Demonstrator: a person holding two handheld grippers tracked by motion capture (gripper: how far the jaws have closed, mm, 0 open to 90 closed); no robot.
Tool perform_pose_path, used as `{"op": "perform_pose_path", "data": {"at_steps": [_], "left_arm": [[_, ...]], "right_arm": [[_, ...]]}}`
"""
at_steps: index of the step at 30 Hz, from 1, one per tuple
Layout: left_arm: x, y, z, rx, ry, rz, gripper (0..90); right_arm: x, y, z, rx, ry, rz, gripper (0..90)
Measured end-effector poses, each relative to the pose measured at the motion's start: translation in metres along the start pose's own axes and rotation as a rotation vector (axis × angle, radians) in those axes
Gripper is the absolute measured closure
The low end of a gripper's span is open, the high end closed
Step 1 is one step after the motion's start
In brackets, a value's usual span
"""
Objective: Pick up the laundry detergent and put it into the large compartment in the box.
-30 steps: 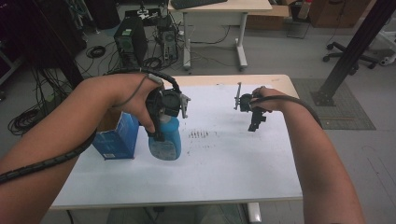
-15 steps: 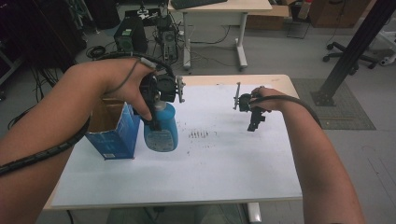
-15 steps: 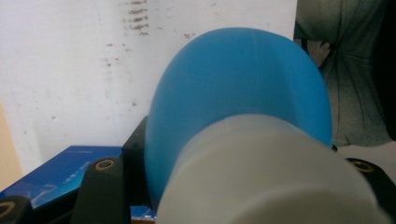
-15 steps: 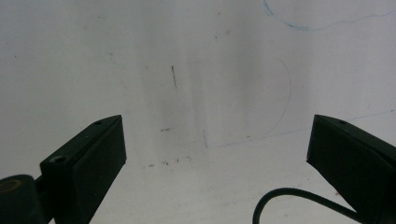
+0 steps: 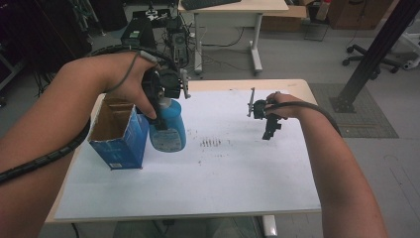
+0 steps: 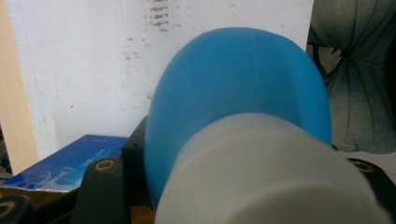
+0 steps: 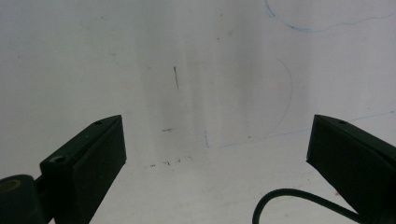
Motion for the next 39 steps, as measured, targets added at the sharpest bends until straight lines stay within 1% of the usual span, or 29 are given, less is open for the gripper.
{"op": "perform_pose_path", "data": {"at_steps": [5, 7, 8, 9, 10, 11, 12, 14, 15, 17, 19, 20, 23, 25, 26, 27, 28, 29, 31, 32, 33, 35, 36, 37, 38, 39], "left_arm": [[0.006, 0.001, 0.001, 0.023, 0.002, -0.003, 38.7], [0.010, 0.003, 0.001, 0.045, 0.000, -0.006, 38.7], [0.010, 0.003, 0.001, 0.045, 0.000, -0.006, 38.7], [0.014, 0.004, 0.002, 0.064, -0.003, -0.005, 38.7], [0.014, 0.004, 0.002, 0.064, -0.003, -0.005, 38.7], [0.015, 0.005, 0.002, 0.076, -0.007, -0.006, 38.7], [0.019, 0.006, 0.003, 0.100, -0.012, -0.008, 38.7], [0.023, 0.007, 0.003, 0.123, -0.016, -0.008, 38.7], [0.023, 0.007, 0.003, 0.123, -0.016, -0.008, 38.7], [0.030, 0.008, 0.004, 0.144, -0.008, -0.009, 38.8], [0.032, 0.008, 0.003, 0.150, -0.006, -0.010, 38.8], [0.036, 0.008, 0.003, 0.155, -0.010, -0.017, 38.8], [0.041, 0.010, 0.004, 0.162, -0.022, -0.024, 38.8], [0.045, 0.011, 0.004, 0.184, -0.039, -0.030, 38.8], [0.048, 0.011, 0.005, 0.186, -0.039, -0.034, 38.9], [0.053, 0.012, 0.007, 0.209, -0.051, -0.038, 38.9], [0.056, 0.012, 0.008, 0.220, -0.055, -0.044, 38.9], [0.056, 0.012, 0.008, 0.220, -0.055, -0.044, 38.9], [0.063, 0.015, 0.011, 0.258, -0.064, -0.050, 38.9], [0.065, 0.016, 0.013, 0.270, -0.062, -0.048, 38.9], [0.065, 0.016, 0.013, 0.270, -0.062, -0.048, 39.0], [0.070, 0.018, 0.017, 0.315, -0.059, -0.039, 39.0], [0.070, 0.018, 0.017, 0.315, -0.059, -0.039, 39.0], [0.074, 0.020, 0.020, 0.344, -0.049, -0.039, 39.0], [0.076, 0.021, 0.022, 0.354, -0.047, -0.042, 39.0], [0.076, 0.021, 0.022, 0.354, -0.047, -0.042, 39.0]], "right_arm": [[0.001, 0.001, 0.000, 0.001, -0.001, 0.001, 4.4], [0.002, 0.001, 0.000, 0.003, -0.002, 0.000, 4.5], [0.002, 0.001, 0.000, 0.003, -0.002, 0.000, 4.5], [0.002, 0.001, 0.000, 0.002, -0.003, 0.002, 4.3], [0.002, 0.001, -0.001, 0.004, -0.004, 0.002, 4.5], [0.003, 0.001, -0.001, 0.005, -0.003, 0.003, 4.4], [0.003, 0.002, -0.001, 0.007, -0.002, 0.004, 4.4], [0.003, 0.002, -0.002, 0.009, -0.005, 0.004, 4.5], [0.003, 0.002, -0.002, 0.008, -0.004, 0.004, 4.4], [0.003, 0.002, -0.002, 0.013, -0.004, 0.005, 4.4], [0.003, 0.003, -0.003, 0.012, -0.006, 0.004, 4.4], [0.003, 0.003, -0.003, 0.015, -0.007, 0.006, 4.4], [0.003, 0.003, -0.004, 0.015, -0.008, 0.003, 4.5], [0.003, 0.003, -0.005, 0.017, -0.009, 0.004, 4.5], [0.003, 0.003, -0.005, 0.019, -0.008, 0.006, 4.5], [0.004, 0.004, -0.005, 0.022, -0.010, 0.006, 4.5], [0.004, 0.004, -0.005, 0.021, -0.009, 0.006, 4.5], [0.004, 0.004, -0.005, 0.021, -0.009, 0.006, 4.5], [0.005, 0.004, -0.005, 0.017, -0.009, 0.006, 4.5], [0.005, 0.004, -0.004, 0.017, -0.009, 0.006, 4.5], [0.006, 0.003, -0.004, 0.017, -0.009, 0.006, 4.5], [0.006, 0.003, -0.004, 0.016, -0.010, 0.007, 4.4], [0.006, 0.003, -0.004, 0.016, -0.010, 0.007, 4.4], [0.007, 0.003, -0.005, 0.019, -0.010, 0.008, 4.4], [0.007, 0.003, -0.005, 0.017, -0.011, 0.007, 4.3], [0.007, 0.003, -0.005, 0.018, -0.011, 0.005, 4.5]]}}
Point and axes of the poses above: each handheld gripper's, and its own axes: x roughly backward along the jaws, z roughly out of its underside, y roughly to its left, the point moved 3 cm from there along -x, roughly forward along the jaws, and after that the axes turned 4 degrees about -x, right-handed, at the moved point
